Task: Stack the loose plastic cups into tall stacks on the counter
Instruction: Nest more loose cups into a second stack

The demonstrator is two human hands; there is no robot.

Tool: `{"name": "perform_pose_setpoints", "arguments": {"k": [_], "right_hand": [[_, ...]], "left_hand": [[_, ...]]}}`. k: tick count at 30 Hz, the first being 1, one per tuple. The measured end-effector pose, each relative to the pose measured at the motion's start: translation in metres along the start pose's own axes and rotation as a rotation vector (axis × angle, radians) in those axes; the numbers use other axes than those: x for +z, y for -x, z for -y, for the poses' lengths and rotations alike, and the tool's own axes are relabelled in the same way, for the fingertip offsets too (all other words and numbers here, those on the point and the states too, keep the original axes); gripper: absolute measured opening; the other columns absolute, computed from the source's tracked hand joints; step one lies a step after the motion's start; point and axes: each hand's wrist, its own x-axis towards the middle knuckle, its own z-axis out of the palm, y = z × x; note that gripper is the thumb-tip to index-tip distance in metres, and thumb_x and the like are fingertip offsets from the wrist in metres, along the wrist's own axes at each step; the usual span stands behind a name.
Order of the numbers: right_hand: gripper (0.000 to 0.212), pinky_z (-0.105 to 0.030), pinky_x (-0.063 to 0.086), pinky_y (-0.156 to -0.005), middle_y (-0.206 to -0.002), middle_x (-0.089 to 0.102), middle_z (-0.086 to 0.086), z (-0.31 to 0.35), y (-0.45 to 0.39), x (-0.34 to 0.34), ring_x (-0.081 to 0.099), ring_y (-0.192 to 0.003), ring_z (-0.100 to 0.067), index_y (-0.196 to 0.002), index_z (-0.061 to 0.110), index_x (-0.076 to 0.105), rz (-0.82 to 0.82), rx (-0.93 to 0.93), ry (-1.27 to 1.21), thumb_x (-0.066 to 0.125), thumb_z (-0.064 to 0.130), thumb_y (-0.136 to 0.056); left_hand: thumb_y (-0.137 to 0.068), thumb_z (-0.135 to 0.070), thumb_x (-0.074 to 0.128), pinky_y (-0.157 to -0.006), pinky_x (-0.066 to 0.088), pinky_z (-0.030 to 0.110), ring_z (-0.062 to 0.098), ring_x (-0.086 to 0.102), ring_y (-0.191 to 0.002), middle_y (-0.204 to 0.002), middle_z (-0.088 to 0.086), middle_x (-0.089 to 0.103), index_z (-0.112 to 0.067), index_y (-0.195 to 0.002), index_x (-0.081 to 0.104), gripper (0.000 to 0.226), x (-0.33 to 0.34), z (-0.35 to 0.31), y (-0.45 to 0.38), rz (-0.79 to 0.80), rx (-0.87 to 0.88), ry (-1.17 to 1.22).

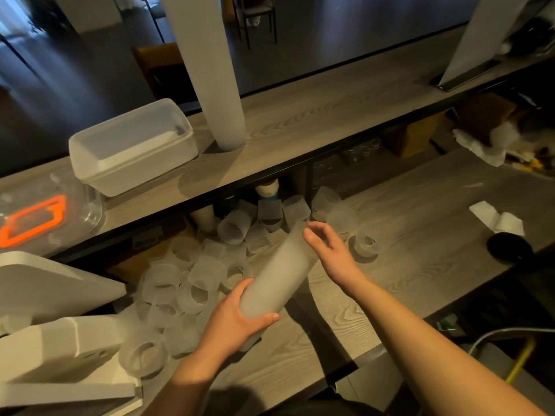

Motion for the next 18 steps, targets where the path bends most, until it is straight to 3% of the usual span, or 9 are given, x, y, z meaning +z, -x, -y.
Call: {"name": "perform_pose_setpoints", "arguments": {"k": [2,7,12,15,18], "right_hand": [[0.054,-0.017,0.040,-0.091,-0.129,0.052,0.011,-0.001,-0.002,-0.001,0.049,-0.117,-0.002,-0.142,0.023,0.048,0.003,-0.012,0.019,0.056,0.049,-0.095],[0.041,-0.014,0.040,-0.089,-0.128,0.057,0.010,-0.003,-0.010,-0.007,0.053,-0.115,-0.002,-0.137,0.022,0.056,-0.007,-0.032,0.027,0.050,0.040,-0.101],[0.032,-0.027,0.041,-0.095,-0.122,0.057,0.005,-0.006,-0.014,-0.009,0.053,-0.114,-0.009,-0.123,0.029,0.057,0.122,0.067,-0.007,0.045,0.048,-0.101],[0.050,-0.033,0.042,-0.102,-0.125,0.057,0.007,-0.016,-0.019,-0.010,0.054,-0.116,-0.011,-0.130,0.028,0.055,0.202,0.124,-0.024,0.045,0.063,-0.096],[0.070,-0.036,0.040,-0.108,-0.133,0.057,0.008,-0.023,-0.023,-0.014,0.052,-0.123,-0.010,-0.139,0.029,0.052,0.186,0.127,-0.048,0.042,0.075,-0.087]], "left_hand": [[-0.063,-0.062,0.082,-0.085,0.052,0.027,0.005,0.053,-0.104,-0.116,-0.021,0.048,-0.047,-0.133,0.033,0.087,-0.002,-0.001,-0.001,0.003,0.000,-0.010],[-0.065,-0.056,0.084,-0.069,0.044,0.012,-0.003,0.050,-0.099,-0.112,-0.030,0.042,-0.048,-0.130,0.032,0.083,-0.002,-0.012,-0.006,0.004,0.031,-0.007],[-0.064,-0.056,0.085,-0.063,0.047,0.012,-0.001,0.053,-0.099,-0.115,-0.025,0.046,-0.048,-0.128,0.035,0.082,0.003,-0.018,-0.014,-0.003,0.024,0.023],[-0.066,-0.050,0.086,-0.060,0.050,0.011,0.001,0.054,-0.097,-0.115,-0.023,0.046,-0.043,-0.130,0.037,0.081,0.007,-0.019,-0.017,0.016,0.001,0.056],[-0.063,-0.054,0.086,-0.075,0.056,0.022,0.004,0.055,-0.102,-0.118,-0.020,0.049,-0.041,-0.132,0.039,0.084,0.010,-0.018,-0.021,0.023,-0.023,0.101]]}}
